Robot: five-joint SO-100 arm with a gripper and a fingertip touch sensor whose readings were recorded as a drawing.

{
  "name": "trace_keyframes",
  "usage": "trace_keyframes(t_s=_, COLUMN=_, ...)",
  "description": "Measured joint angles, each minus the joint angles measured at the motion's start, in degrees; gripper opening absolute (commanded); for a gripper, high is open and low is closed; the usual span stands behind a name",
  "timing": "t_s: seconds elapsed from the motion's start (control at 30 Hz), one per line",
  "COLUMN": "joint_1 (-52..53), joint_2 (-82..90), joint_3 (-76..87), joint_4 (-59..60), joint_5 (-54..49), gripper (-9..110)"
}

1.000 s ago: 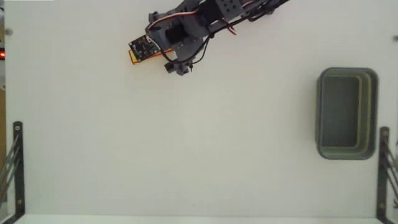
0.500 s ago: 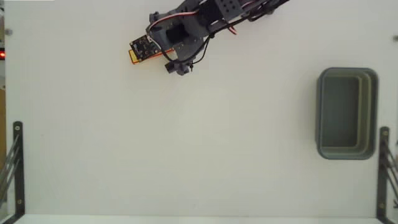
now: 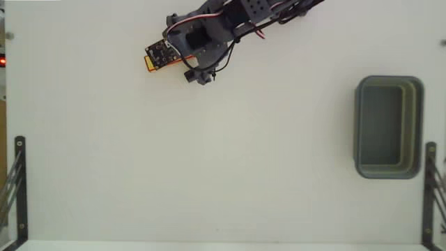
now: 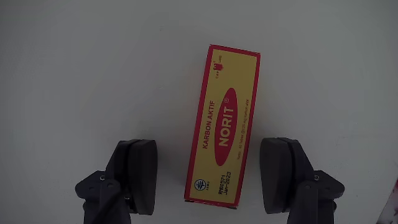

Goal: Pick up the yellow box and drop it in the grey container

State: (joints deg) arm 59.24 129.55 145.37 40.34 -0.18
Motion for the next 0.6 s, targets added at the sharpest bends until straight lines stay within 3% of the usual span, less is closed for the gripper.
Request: trace_keyframes(t_s=0.6, joint_1=0.0, joint_2=0.0, joint_3=0.0, joint_4=0.0, joint_5=-0.09, gripper=104)
